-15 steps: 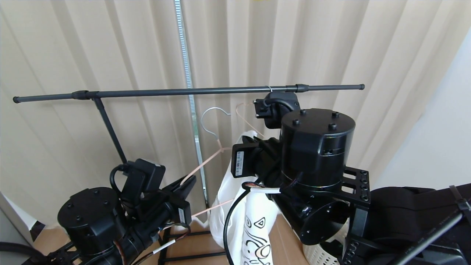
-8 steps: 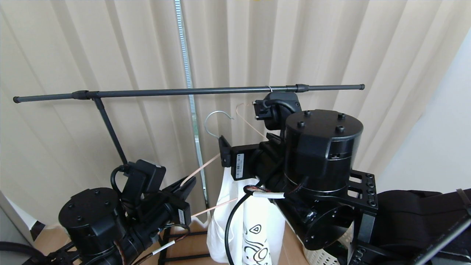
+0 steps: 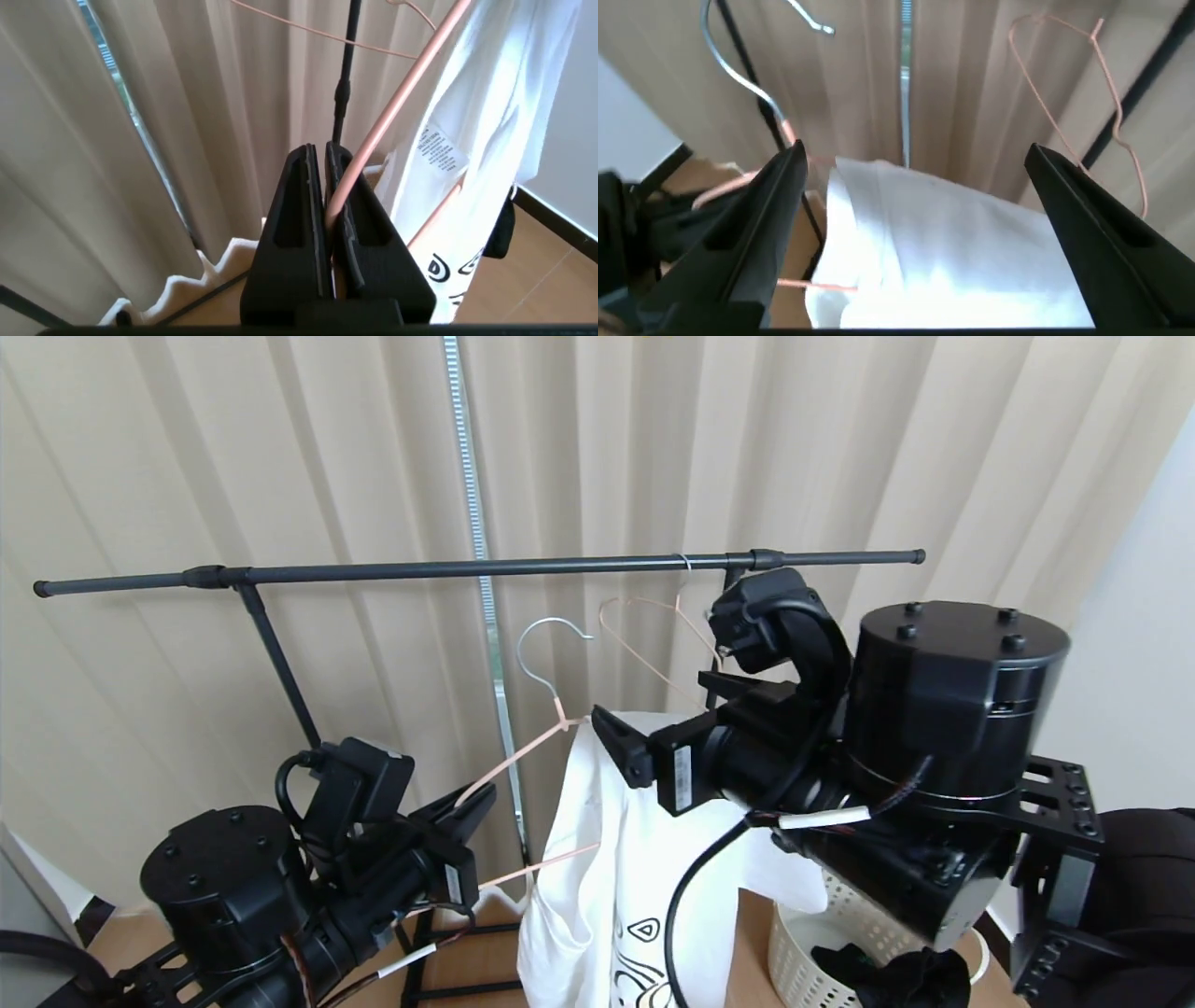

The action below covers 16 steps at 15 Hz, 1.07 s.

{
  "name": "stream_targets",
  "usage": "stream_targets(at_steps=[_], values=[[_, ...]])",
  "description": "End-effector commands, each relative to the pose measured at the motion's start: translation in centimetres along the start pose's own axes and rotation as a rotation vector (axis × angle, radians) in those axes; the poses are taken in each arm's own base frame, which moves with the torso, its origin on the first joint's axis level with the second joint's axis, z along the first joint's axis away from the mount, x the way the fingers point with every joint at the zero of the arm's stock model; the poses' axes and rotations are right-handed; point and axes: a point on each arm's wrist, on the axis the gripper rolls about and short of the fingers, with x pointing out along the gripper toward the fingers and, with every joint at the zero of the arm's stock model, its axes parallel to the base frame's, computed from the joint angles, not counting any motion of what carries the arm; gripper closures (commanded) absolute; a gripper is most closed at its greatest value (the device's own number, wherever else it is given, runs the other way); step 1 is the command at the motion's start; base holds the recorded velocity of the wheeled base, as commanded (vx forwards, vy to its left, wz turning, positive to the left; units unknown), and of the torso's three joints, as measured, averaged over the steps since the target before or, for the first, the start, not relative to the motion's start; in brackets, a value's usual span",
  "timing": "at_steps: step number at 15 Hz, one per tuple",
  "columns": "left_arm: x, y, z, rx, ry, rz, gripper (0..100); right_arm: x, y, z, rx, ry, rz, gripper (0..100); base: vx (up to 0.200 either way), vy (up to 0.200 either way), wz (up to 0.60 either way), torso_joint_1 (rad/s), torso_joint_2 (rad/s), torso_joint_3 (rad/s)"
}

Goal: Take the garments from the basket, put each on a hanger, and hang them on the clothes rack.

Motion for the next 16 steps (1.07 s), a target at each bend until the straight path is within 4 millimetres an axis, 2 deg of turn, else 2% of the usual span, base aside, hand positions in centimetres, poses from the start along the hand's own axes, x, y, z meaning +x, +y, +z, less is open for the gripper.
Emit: stream_targets(at_steps=[1,3,5,8,9,10,11,12,13,16], values=[[0.0,0.7,0.0,-0.003,0.001,0.007,100,-1.9,-3.0,0.6,-0.042,-0.006,0.015,0,0.0,0.0,0.0,0.0,0.0,0.0],[-0.1,1.2,-0.2,-0.005,0.009,-0.021,100,-1.6,-6.4,0.9,-0.146,0.121,0.15,0,0.0,0.0,0.0,0.0,0.0,0.0],[-0.3,1.5,-0.4,-0.003,0.02,-0.048,100,-1.1,-8.3,1.7,-0.218,0.263,0.25,0,0.0,0.0,0.0,0.0,0.0,0.0],[-0.5,1.6,-0.5,-0.003,0.027,-0.08,100,0.3,-9.7,2.4,-0.267,0.41,0.394,0,0.0,0.0,0.0,0.0,0.0,0.0],[-0.6,1.5,-0.6,0.001,0.031,-0.083,100,1.6,-10.5,2.1,-0.317,0.48,0.469,0,0.0,0.0,0.0,0.0,0.0,0.0],[-0.6,1.5,-0.6,0.003,0.032,-0.086,100,2.2,-10.8,1.8,-0.332,0.514,0.55,0,0.0,0.0,0.0,0.0,0.0,0.0],[-0.6,1.5,-0.7,0.007,0.034,-0.086,100,2.6,-11.1,1.7,-0.332,0.531,0.632,0,0.0,0.0,0.0,0.0,0.0,0.0],[-0.6,1.5,-0.7,0.007,0.034,-0.086,100,2.6,-11.2,1.7,-0.332,0.532,0.638,0,0.0,0.0,0.0,0.0,0.0,0.0],[-1.1,1.4,-0.9,0.021,0.048,-0.144,100,3.8,-12.0,0.6,-0.33,0.562,0.779,0,0.0,0.0,0.0,0.0,0.0,0.0],[-1.3,1.3,-1.0,0.021,0.055,-0.164,100,4.6,-12.7,-0.5,-0.331,0.548,0.868,0,0.0,0.0,0.0,0.0,0.0,0.0]])
